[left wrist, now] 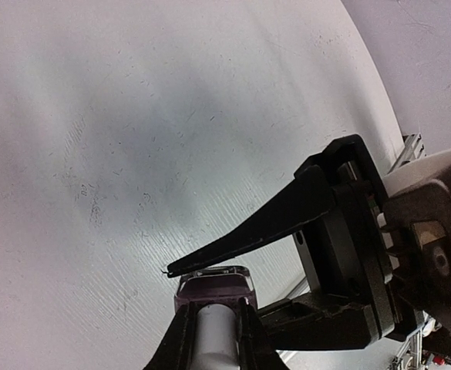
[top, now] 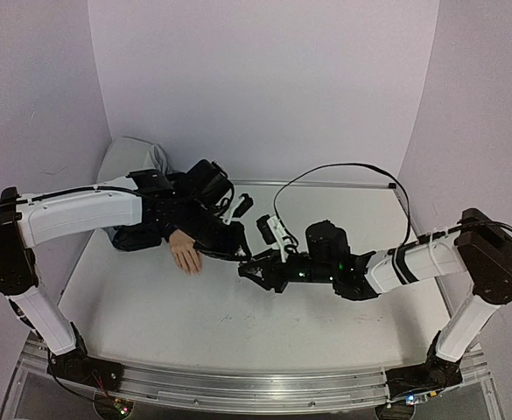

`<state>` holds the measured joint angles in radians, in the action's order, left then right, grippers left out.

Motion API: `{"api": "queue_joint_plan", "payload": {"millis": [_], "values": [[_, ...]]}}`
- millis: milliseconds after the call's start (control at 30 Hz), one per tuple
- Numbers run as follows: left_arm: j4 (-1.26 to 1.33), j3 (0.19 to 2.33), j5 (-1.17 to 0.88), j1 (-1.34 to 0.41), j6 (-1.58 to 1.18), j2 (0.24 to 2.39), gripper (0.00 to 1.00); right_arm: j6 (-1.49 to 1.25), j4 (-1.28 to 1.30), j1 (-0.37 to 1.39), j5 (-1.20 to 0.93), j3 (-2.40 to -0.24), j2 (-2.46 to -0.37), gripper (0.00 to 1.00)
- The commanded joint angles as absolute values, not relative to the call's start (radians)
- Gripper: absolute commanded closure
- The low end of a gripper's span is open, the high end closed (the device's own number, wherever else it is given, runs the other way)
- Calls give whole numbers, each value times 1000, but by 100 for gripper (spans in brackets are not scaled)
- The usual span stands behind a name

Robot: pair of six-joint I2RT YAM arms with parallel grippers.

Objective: Paint the nails

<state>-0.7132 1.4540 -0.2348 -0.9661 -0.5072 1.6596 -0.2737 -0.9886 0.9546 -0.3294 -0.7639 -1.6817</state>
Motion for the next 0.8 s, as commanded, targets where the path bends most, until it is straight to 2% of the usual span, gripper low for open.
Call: {"api": "queue_joint_plan", "payload": {"millis": [0,167,333,400,467,667,767], "values": [[-666,1453,-235,-965,-516,1604,100,-276,-1051,961,-345,-798,-1690,66],[-667,1449,-223,-964,-512,1603,100,-278,-1053,963,-340,-795,-1681,78],[-667,1445,-218,-963,-509,1591,100,-289,-1054,963,-324,-790,-1667,100],[-666,1441,-211,-963,-500,1572,97,-296,-1060,962,-316,-781,-1656,100],[-651,1430,-206,-963,-487,1543,82,-308,-1074,962,-322,-768,-1636,100],[-415,1266,-284,-950,-451,1350,25,-340,-1129,959,-410,-718,-1544,100],[-256,1166,-390,-947,-421,1246,13,-367,-1214,960,-565,-691,-1496,100]]}}
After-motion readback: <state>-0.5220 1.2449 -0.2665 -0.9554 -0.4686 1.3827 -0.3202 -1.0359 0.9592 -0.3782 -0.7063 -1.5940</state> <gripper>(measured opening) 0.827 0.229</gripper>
